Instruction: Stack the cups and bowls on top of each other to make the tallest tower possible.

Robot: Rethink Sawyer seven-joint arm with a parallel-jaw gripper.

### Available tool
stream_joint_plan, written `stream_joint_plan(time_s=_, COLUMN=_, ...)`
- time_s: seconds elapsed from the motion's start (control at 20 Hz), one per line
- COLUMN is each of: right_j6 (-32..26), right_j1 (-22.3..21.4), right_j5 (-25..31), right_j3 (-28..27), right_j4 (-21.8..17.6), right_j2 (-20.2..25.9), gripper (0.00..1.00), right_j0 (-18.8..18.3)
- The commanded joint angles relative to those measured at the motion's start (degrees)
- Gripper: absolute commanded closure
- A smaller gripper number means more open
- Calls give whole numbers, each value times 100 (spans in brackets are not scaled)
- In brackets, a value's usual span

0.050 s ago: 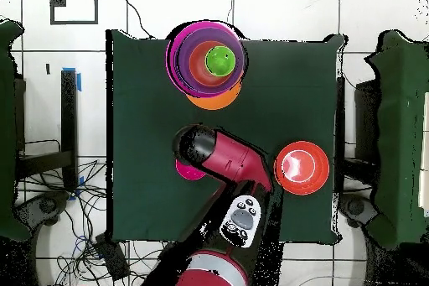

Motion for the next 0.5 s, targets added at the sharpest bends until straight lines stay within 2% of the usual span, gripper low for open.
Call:
stream_joint_plan(time_s=0.05, right_j6=787, right_j1=200, right_j5=-548, right_j3=482, right_j4=284, right_j2=862, gripper=0, right_j0=107)
stream_joint_plan(time_s=0.5, right_j6=729, right_j1=194, right_j5=-835, right_j3=829, right_j4=400, right_j2=1005, gripper=0, right_j0=145)
